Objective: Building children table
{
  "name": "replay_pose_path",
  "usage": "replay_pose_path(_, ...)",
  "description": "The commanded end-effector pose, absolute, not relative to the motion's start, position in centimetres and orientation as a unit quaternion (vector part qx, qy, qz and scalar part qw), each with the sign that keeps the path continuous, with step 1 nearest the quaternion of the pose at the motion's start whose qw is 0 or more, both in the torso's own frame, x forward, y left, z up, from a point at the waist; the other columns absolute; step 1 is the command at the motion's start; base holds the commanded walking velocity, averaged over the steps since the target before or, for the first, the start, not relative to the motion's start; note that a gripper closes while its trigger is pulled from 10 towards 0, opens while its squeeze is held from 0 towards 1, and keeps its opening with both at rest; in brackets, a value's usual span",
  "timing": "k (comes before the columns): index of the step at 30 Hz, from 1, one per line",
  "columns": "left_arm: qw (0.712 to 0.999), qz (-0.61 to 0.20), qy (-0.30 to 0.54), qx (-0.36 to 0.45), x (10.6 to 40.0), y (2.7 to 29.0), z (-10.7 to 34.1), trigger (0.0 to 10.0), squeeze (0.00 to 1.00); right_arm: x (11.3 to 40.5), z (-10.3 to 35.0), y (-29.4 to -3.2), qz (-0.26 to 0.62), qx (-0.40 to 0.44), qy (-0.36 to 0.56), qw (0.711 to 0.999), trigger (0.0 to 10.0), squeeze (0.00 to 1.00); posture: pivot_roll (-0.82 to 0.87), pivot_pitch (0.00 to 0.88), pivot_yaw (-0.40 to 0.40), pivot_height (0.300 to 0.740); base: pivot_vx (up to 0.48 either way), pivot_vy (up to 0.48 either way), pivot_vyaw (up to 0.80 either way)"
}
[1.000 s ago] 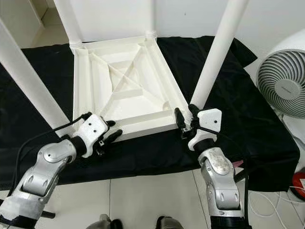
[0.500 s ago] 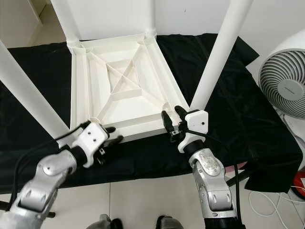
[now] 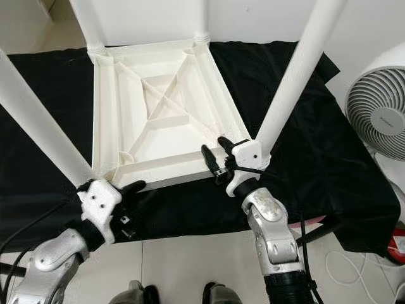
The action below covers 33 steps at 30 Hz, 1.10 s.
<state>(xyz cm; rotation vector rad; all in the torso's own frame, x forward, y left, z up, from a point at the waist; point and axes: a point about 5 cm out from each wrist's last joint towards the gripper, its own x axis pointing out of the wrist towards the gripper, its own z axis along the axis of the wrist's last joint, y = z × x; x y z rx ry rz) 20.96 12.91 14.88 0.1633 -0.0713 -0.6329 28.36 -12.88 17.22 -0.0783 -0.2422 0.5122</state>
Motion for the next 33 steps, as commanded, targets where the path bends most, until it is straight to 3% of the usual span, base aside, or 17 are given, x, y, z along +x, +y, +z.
replay_pose_path(1,0.976,-0.208,-0.036,0.06,20.7,14.4,15.1,10.0,0.0,28.7,16.8,-12.5,0.265,-0.037,-0.113,0.957,10.0,0.0,0.02,0.163,-0.005,0.74,0.0,0.0,0.0)
replay_pose_path(13,0.982,-0.184,0.004,0.031,18.6,17.5,14.8,10.0,0.0,29.8,16.7,-11.0,0.298,-0.036,-0.114,0.947,10.0,0.0,0.07,0.162,-0.032,0.74,0.0,0.0,0.0)
replay_pose_path(21,0.987,-0.137,0.052,0.069,16.2,21.8,14.2,10.0,0.0,30.2,16.3,-10.5,0.31,-0.035,-0.114,0.943,10.0,0.0,0.09,0.155,-0.042,0.74,0.0,0.0,0.0)
replay_pose_path(33,0.989,-0.095,0.064,0.094,15.8,24.2,14.6,10.0,0.0,30.5,16.1,-10.1,0.322,-0.033,-0.116,0.939,10.0,0.0,0.1,0.158,-0.047,0.74,0.0,0.0,0.0)
